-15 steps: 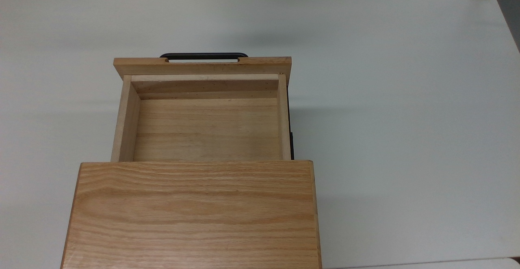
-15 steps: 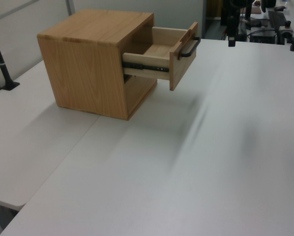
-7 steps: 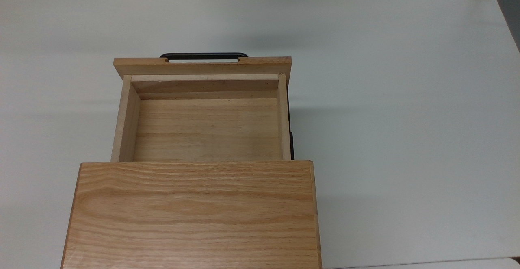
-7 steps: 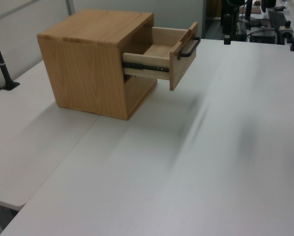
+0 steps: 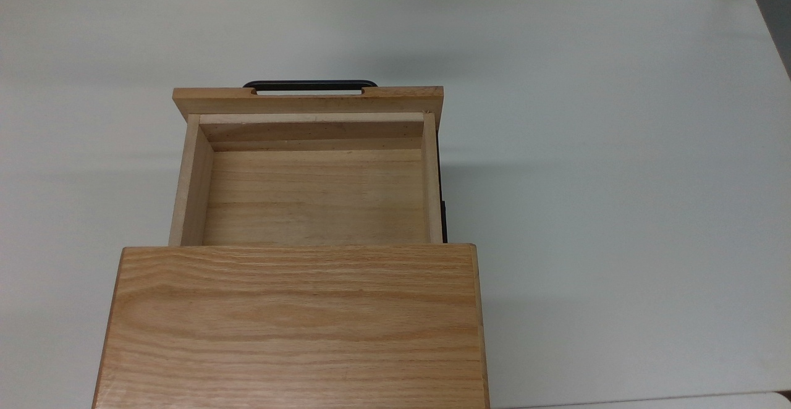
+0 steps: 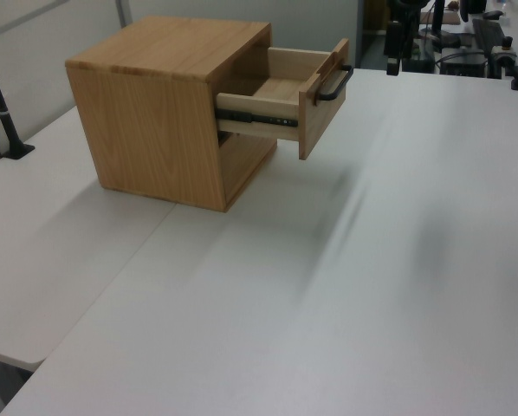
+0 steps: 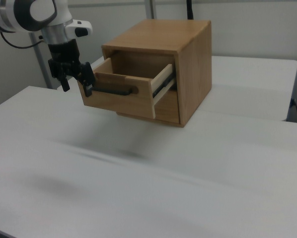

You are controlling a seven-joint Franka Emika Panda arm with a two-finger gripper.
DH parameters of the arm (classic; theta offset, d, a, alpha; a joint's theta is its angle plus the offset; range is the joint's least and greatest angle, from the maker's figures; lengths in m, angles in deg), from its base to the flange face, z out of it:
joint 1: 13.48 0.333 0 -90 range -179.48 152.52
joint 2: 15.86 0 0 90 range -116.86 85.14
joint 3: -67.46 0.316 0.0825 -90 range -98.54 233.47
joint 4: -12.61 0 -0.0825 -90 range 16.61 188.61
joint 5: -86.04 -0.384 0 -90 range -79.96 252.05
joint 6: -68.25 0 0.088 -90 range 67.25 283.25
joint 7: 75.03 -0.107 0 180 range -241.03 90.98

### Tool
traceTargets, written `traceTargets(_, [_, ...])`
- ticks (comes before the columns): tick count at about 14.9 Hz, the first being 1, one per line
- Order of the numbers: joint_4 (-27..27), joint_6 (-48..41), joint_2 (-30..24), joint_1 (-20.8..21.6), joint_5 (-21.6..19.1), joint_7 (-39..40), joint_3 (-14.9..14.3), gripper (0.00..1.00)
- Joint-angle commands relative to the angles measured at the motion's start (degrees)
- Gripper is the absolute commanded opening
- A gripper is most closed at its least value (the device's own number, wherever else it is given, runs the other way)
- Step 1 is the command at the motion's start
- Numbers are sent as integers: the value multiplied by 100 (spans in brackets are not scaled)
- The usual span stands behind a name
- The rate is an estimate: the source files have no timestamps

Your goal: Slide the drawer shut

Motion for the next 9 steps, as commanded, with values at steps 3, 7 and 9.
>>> traceTargets(3, [-48, 69, 33, -3, -81, 70, -10, 62])
traceTargets(7, [-48, 70, 77, -46, -98, 431, -2, 0])
traceTargets(9, [-39, 70, 94, -46, -90, 650, -2, 0])
